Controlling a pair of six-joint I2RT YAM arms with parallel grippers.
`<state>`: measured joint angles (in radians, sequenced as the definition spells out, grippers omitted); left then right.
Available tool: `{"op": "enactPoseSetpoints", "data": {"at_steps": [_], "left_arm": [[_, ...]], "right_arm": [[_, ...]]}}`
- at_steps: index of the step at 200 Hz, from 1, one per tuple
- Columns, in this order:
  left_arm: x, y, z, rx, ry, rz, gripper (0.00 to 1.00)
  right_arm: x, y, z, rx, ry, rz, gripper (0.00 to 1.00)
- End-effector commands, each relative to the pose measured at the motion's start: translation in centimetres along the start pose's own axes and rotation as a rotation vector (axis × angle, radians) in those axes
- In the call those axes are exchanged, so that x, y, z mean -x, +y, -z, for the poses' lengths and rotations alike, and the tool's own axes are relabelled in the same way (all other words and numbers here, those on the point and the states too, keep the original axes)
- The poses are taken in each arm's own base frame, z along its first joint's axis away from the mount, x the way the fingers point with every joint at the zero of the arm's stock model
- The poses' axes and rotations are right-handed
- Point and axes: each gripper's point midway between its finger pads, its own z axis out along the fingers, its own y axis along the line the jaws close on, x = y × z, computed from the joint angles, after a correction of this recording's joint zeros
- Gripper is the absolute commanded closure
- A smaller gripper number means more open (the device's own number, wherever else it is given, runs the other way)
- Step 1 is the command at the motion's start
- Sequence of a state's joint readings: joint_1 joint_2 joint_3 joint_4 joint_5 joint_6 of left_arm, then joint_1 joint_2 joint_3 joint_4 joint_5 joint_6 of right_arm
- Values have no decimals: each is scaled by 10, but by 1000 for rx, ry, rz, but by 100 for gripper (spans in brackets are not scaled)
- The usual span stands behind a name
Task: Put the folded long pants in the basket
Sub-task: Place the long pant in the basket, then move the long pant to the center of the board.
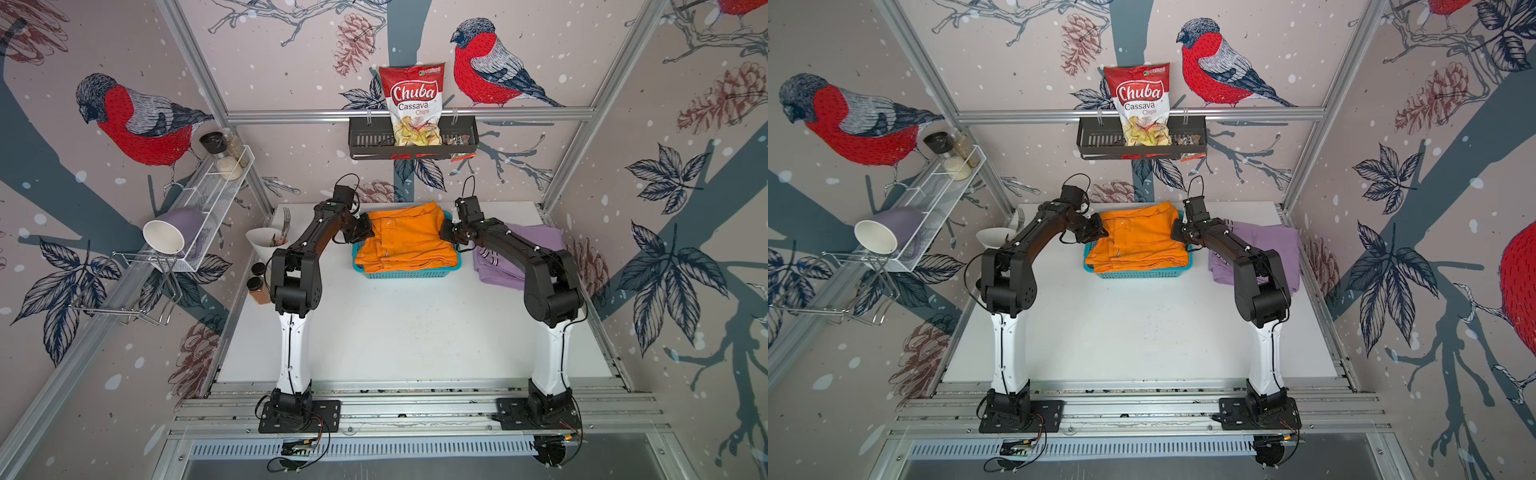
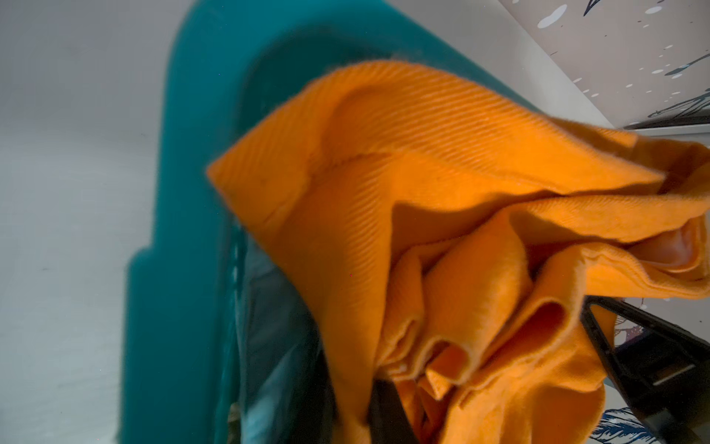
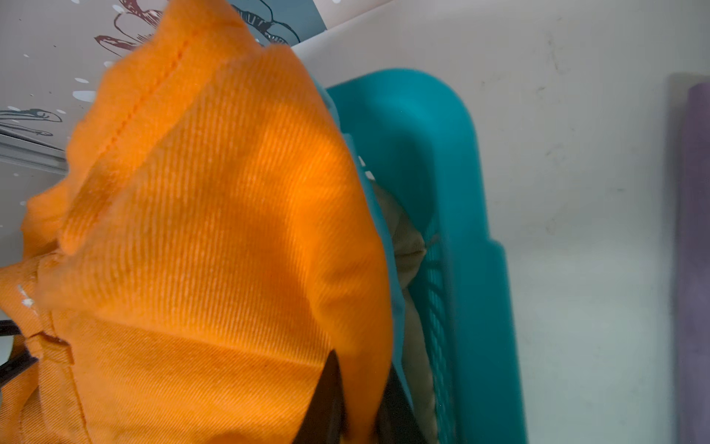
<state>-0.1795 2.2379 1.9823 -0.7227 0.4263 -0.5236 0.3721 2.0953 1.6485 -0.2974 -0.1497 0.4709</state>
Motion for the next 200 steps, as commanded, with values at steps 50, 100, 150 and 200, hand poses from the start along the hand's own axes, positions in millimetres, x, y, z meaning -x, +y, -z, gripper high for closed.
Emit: {"op": "enactPoseSetpoints", "data": {"at_steps": [50, 100, 150, 200], "left_arm": [[9, 2, 39, 22, -82, 11, 23], [6, -54, 112, -173, -223, -73, 6], [-24, -101, 203, -195, -391, -276, 5], [-58, -123, 250, -149, -536, -457, 5]], "right_arm": [[13, -10, 46, -94, -76, 0, 52], [32, -60, 136, 99, -299, -335, 15], [-59, -158, 147, 189, -308, -780, 11], [-102, -203, 123, 103, -209, -880, 10]]}}
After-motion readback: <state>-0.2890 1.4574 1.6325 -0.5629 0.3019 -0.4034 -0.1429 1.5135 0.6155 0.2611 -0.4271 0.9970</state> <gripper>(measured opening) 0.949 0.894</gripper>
